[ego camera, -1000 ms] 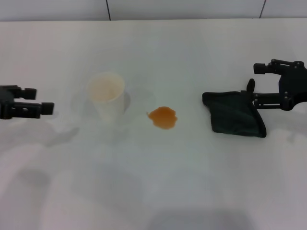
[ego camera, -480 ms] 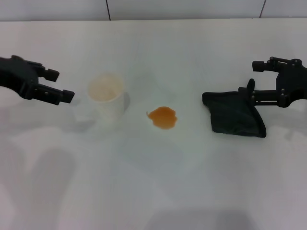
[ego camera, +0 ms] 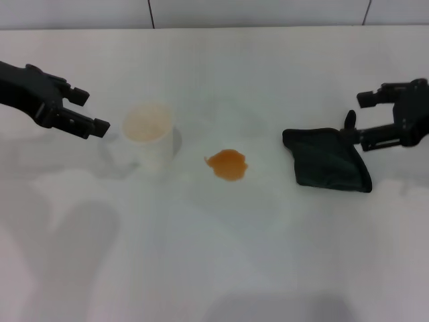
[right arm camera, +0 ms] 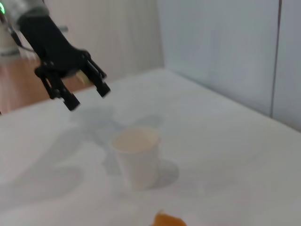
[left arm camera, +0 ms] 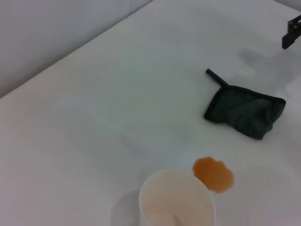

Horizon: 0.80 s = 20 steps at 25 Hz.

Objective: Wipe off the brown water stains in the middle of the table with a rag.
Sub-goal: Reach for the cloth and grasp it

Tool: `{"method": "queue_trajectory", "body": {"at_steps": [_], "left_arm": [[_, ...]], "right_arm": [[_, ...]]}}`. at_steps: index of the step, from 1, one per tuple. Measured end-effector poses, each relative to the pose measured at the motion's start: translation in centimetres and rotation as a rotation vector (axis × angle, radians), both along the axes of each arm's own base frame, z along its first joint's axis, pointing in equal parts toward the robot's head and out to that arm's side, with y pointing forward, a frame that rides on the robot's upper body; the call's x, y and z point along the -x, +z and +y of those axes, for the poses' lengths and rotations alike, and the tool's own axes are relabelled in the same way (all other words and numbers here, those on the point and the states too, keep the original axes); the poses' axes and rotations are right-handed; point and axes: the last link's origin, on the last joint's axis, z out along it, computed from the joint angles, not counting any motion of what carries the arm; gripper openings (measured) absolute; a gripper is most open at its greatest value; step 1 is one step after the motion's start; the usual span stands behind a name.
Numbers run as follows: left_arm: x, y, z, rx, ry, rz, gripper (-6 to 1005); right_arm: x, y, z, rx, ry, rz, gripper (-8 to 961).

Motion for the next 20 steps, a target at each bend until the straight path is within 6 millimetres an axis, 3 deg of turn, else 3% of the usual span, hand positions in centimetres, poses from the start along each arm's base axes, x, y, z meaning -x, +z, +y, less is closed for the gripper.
{"method": "queue_trajectory", "body": {"at_steps": [4, 9, 14, 20], "left_arm": [[-0.2, -0.1, 0.1, 0.001, -0.005, 0.0, 843], [-0.7, -0.3, 0.3, 0.001, -0.017, -0.001, 843], [-1.5, -0.4, 0.7, 0.005, -0.038, 0.002, 842], [-1.4, -0.9, 0.5, 0.017, -0.041, 0.0, 842]], "right_arm": [[2.9, 0.7, 0.6, 0.033, -0.053, -0.042, 858], [5.3, -2.5, 1.9, 0.12, -0.11, -0.27, 857], [5.9, -5.1, 3.1, 0.095, -0.121, -0.45, 856], [5.3, -7.6, 3.6, 0.03, -0.085, -0.472, 855]]}}
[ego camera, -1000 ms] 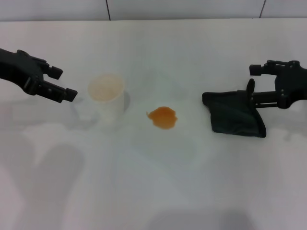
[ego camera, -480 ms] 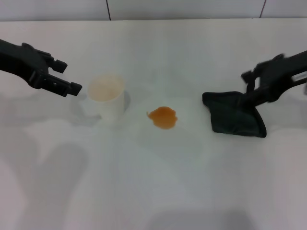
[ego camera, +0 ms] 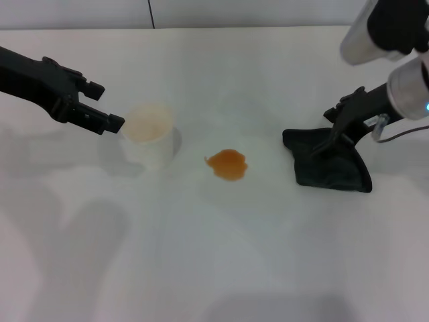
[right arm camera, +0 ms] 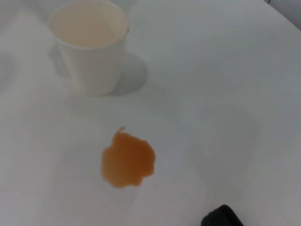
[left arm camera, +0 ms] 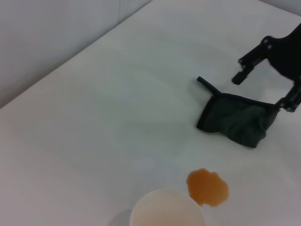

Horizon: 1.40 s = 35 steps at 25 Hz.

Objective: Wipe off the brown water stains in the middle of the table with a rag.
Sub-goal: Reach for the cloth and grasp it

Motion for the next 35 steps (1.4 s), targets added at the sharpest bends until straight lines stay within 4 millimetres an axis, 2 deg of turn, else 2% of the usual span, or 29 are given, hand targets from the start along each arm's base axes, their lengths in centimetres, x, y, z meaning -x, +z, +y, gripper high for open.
{"method": "queue_trajectory", "body": {"at_steps": [7, 15, 27, 32, 35], "left_arm": [[0.3, -0.9, -0.3, 0.01, -0.02, -0.011, 842], [0.8, -2.7, -0.1, 0.02, -0.04, -0.046, 843], [0.6, -2.7, 0.0, 0.018, -0.044, -0.046, 842], [0.5, -2.5, 0.1, 0.013, -0.046, -0.044, 842], [0.6, -2.5, 0.1, 0.011, -0.044, -0.043, 843]], "right_arm": [[-1.5, -1.4, -0.1, -0.014, -0.007, -0.006, 853], [-2.4, -1.6, -0.1, -0.026, -0.024, -0.005, 854], [-3.6, -2.4, 0.2, -0.031, -0.057, -0.011, 853], [-3.6, -2.6, 0.1, -0.022, -0.058, -0.013, 808], [-3.4, -2.7, 0.0, -0.016, -0.052, -0.017, 749]]}}
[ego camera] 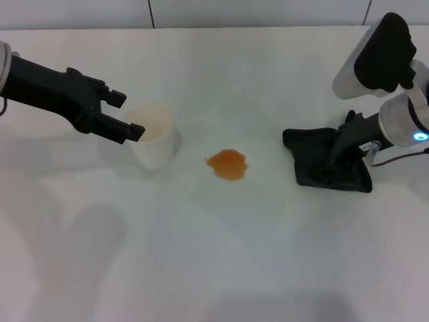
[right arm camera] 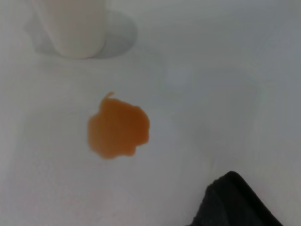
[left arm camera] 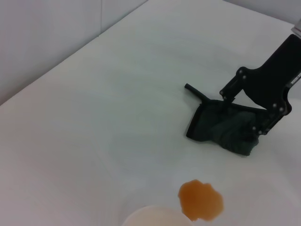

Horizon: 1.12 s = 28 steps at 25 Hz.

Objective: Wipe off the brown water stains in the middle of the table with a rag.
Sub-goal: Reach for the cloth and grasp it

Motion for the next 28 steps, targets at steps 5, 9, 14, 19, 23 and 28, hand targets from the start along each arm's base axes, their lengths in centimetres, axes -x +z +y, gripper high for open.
{"method": "queue_trajectory", "body": {"at_steps": [5, 9, 14, 19, 23, 28], "left_arm": [[0.03, 0.02, 0.01, -0.002, 0.004, 0.0, 843], [0.01, 0.05, 0.03, -0.003, 0.01, 0.0, 842], [-0.07, 0.05, 0.07, -0.003, 0.013, -0.001, 843], [-0.09, 0.07, 0.08, -0.004, 0.013, -0.001, 843], [-0.06, 0.09, 0.13, -0.008, 0.013, 0.001, 842], [-0.03, 0.1, 0.18, -0.011, 0.013, 0.003, 842]], "right_arm": [[-0.01, -0.17, -0.06, 0.006, 0.007, -0.013, 597], [0.27, -0.36, -0.05, 0.005, 0.022, -0.014, 426], [0.27, -0.64, -0.09, 0.006, 0.03, -0.02, 263], [0.63, -0.56, -0.09, -0.002, 0.044, -0.014, 180], [0.76, -0.77, -0.23, 0.006, 0.05, -0.018, 114], [0.97, -0.95, -0.28, 0.012, 0.057, -0.018, 48]]}}
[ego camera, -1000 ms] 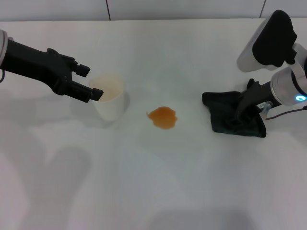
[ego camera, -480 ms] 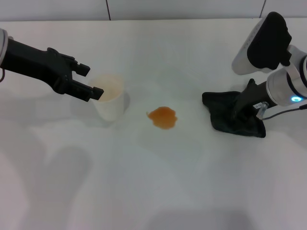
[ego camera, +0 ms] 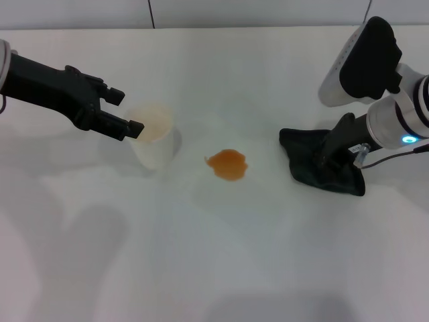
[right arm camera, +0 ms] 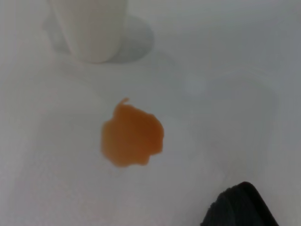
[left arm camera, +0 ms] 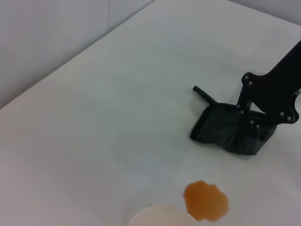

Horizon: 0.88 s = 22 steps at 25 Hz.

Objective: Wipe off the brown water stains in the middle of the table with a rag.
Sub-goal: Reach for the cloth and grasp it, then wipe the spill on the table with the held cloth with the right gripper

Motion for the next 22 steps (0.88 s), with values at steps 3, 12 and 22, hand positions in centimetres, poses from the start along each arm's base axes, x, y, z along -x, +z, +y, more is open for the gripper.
{"method": "queue_trajectory", "body": {"at_steps": [3, 12, 22], "left_arm": [[0.0, 0.0, 0.0, -0.003, 0.0, 0.001, 843], [0.1, 0.1, 0.2, -0.012, 0.0, 0.007, 842], [-0.1, 0.1, 0.3, -0.019, -0.006, 0.003, 843]], "right_arm": [[0.3, 0.0, 0.0, 0.0, 0.01, 0.002, 49], [2.3, -1.0, -0.7, 0.036, 0.086, -0.004, 49], [4.8, -3.5, -2.2, 0.136, 0.179, -0.014, 49]]}}
